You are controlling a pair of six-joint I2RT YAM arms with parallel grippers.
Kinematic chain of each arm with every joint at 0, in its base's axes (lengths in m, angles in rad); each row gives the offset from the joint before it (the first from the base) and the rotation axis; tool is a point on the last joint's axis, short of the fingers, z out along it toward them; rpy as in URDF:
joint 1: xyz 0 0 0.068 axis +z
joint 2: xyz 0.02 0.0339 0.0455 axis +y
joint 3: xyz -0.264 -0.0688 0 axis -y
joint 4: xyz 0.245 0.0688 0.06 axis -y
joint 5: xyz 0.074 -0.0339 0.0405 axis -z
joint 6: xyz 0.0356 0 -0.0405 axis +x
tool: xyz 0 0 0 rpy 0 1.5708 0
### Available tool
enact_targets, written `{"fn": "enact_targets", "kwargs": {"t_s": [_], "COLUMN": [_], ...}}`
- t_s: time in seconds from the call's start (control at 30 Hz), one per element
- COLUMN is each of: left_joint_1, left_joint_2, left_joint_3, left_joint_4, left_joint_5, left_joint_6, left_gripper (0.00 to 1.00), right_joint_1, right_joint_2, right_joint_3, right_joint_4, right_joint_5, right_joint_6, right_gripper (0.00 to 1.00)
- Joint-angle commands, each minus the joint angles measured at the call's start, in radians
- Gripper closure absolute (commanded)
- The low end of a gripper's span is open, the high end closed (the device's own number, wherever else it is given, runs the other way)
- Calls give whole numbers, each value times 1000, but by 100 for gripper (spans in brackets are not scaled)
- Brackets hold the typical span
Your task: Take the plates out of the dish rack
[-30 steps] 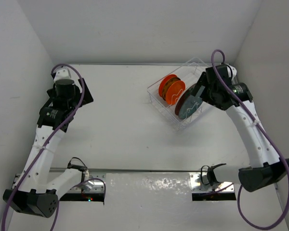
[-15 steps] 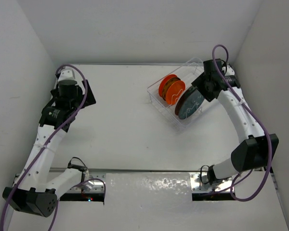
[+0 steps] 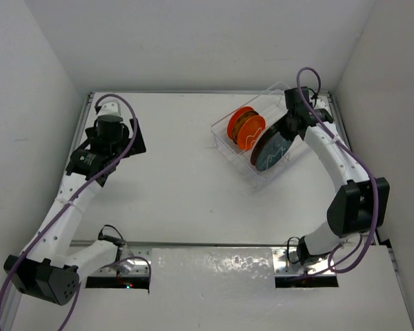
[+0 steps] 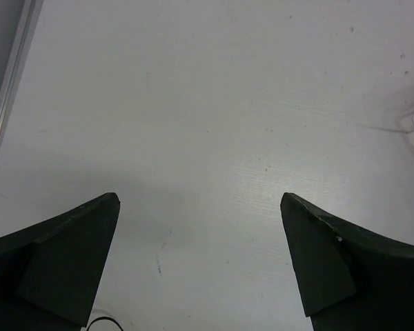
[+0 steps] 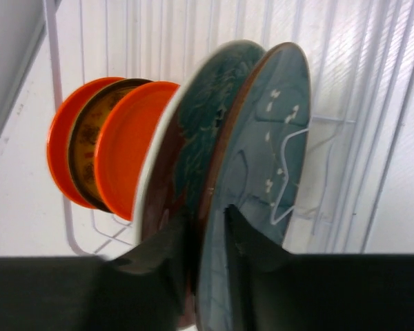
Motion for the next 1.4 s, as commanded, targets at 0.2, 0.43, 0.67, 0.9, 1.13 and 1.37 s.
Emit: {"fn": "enact_targets", "kwargs": {"t_s": [0.2,0.43,0.67,0.9,1.13,1.37], "left_joint_1": [-33,-35,-35,-35,-20,77], "left_joint_2": [60,134,215,315,395,335], "left_joint_3": [93,199,421,589,837,790], "left_joint_4": [24,-7,-52,-41,-189,-343], "left_joint_5": [-14,19,146,402,368,287], "left_joint_6": [16,-6,-128,-374,-618,-691], "left_gripper": [0,0,0,0,0,0], "right_joint_1": [1,1,1,188,729,906], "right_joint_2": [-3,-41,-98,-67,106,146], "right_joint_3": [91,313,472,634,718,517], "right_joint_4": [-20,-98,-152,-70,-138,231], "right_joint_5": [-6,5,-33,-314,240,196], "right_joint_6": [33,-22,-201,-888,-1511,-1743], "right_gripper": [91,100,100,100,100,100]}}
